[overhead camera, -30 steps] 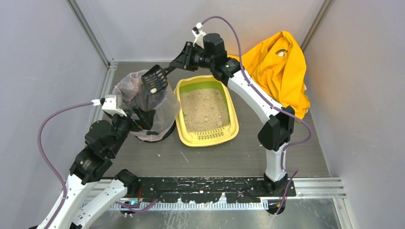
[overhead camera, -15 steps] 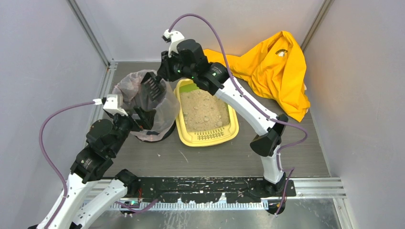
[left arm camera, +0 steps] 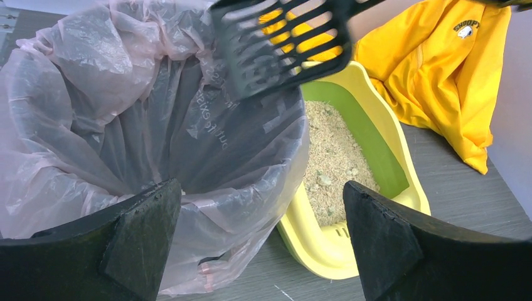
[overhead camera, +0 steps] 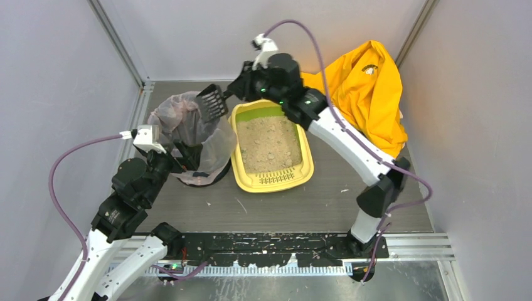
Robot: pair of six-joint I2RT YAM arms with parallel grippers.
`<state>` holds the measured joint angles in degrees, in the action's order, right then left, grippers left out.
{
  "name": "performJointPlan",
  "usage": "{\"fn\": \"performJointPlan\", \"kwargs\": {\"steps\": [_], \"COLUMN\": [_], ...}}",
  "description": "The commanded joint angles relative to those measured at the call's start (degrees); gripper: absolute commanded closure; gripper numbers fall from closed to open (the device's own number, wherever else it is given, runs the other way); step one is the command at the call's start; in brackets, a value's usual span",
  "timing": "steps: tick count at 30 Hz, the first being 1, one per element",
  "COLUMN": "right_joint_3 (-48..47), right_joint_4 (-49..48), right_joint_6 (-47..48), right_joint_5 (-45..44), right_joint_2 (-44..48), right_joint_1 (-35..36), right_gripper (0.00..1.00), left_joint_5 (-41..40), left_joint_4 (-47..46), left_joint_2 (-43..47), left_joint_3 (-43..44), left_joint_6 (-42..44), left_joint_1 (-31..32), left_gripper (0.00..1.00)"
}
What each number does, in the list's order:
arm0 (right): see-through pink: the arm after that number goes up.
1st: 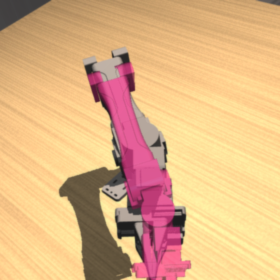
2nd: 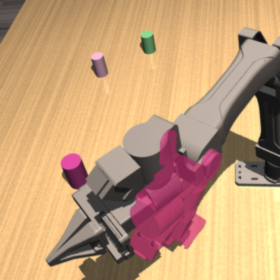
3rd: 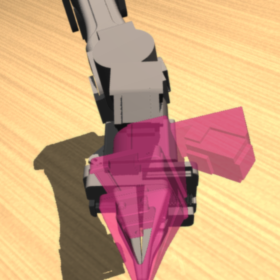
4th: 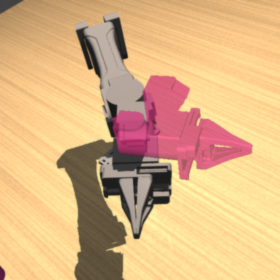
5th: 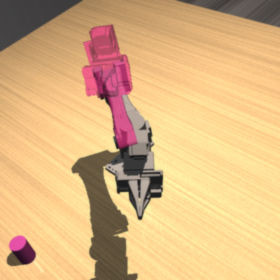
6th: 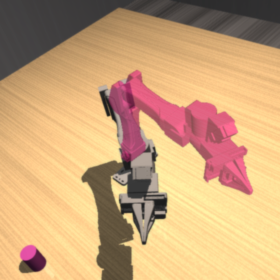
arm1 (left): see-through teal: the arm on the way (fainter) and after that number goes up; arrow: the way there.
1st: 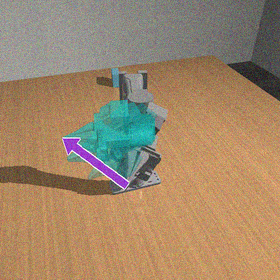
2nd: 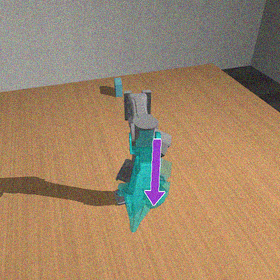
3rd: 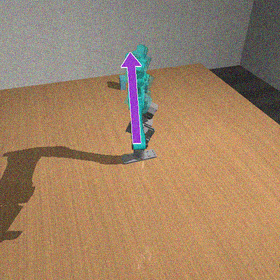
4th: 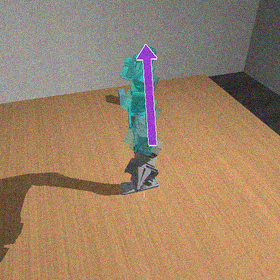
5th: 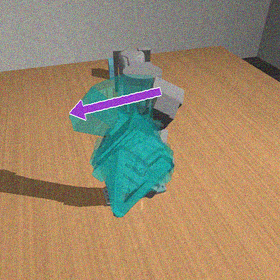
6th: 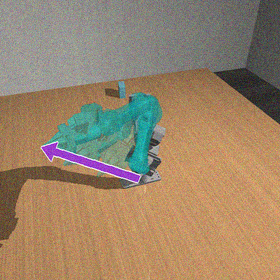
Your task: Clean the litter box
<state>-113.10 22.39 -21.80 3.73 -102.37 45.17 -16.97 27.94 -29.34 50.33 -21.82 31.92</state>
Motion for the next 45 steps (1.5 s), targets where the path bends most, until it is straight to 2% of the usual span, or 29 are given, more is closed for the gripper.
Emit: {"fn": "performJointPlan", "kwargs": {"steps": [1, 6, 12, 22, 28, 37, 45], "right_joint_3": [10.8, 26.4, 35.9, 33.2, 28.3, 22.5, 19.0], "right_joint_4": [-12.4, -14.5, -9.6, -2.6, 2.3, 4.7, 5.8], "right_joint_6": [-7.0, -10.7, -6.7, -2.4, 3.1, 6.6, 8.4], "right_joint_5": [3.0, 6.3, 3.6, -1.5, -14.4, -24.7, -27.2], "right_joint_2": [13.6, 21.2, 23.9, 17.8, 15.1, 8.4, 4.2], "right_joint_1": [-8.8, -19.1, -22.3, -22.0, -16.2, -13.1, -13.1], "right_gripper": [0.99, 0.99, 0.99, 0.99, 0.99, 0.99, 0.99], "left_joint_5": [-1.3, -1.7, -1.2, -0.7, -0.2, -0.4, -0.2], "left_joint_4": [-1.7, -2.1, -2.7, -2.8, -3.0, -2.3, -2.6], "left_joint_2": [0.1, -0.2, -1.3, -1.3, -1.7, -0.8, -1.0], "left_joint_3": [1.1, 1.3, 1.6, 1.3, 1.0, 1.0, 0.9], "left_joint_6": [1.1, 1.1, 1.3, 1.1, 0.9, 1.0, 1.1], "left_joint_1": [0.2, 0.1, 0.2, 0.2, 0.2, 0.1, 0.1], "left_gripper": [0.00, 0.00, 0.00, 0.00, 0.00, 0.00, 0.00]}}
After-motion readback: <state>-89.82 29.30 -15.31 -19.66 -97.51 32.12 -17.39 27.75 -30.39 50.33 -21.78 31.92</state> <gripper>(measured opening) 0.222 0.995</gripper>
